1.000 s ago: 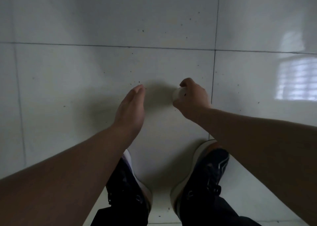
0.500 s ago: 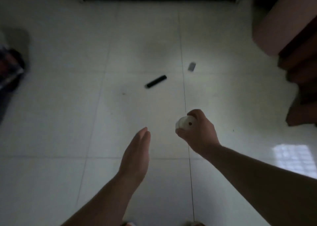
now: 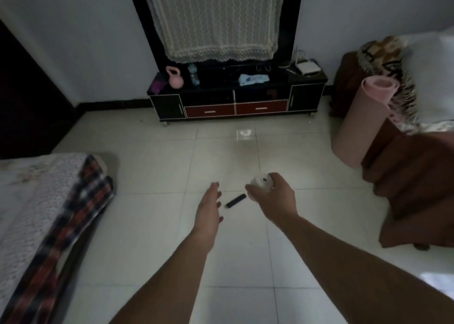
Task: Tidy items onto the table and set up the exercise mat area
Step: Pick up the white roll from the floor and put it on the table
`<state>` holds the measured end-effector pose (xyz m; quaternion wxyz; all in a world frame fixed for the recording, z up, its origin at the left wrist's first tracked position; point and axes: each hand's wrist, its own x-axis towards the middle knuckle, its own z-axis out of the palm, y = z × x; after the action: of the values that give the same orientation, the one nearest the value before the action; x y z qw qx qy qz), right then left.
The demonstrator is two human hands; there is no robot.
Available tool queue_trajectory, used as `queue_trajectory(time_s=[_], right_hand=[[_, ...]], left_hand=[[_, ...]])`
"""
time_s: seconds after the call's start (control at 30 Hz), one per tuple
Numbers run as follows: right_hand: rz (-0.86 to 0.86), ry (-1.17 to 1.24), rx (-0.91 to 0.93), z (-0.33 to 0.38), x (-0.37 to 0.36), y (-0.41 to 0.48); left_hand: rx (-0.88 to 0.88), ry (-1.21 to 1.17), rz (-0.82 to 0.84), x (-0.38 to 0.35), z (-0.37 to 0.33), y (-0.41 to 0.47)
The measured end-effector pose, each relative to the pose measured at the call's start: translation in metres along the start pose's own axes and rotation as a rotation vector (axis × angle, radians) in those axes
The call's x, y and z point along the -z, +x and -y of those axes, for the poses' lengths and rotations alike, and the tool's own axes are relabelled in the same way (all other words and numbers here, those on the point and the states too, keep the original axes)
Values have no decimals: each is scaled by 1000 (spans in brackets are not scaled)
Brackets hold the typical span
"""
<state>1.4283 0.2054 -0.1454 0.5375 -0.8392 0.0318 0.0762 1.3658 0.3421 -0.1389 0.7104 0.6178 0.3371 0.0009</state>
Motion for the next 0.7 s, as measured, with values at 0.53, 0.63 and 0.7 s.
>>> queue_trajectory(time_s=[0.53, 0.63, 0.7], right_hand=[[-263, 162, -50, 53, 28, 11], [-444, 204, -112, 45, 36, 21], [-550, 222, -142, 39, 45, 21]], left_hand=[[-138, 172, 268, -31, -77, 42], [-160, 226, 373, -55, -87, 67], [-174, 284, 476, -76, -93, 74]])
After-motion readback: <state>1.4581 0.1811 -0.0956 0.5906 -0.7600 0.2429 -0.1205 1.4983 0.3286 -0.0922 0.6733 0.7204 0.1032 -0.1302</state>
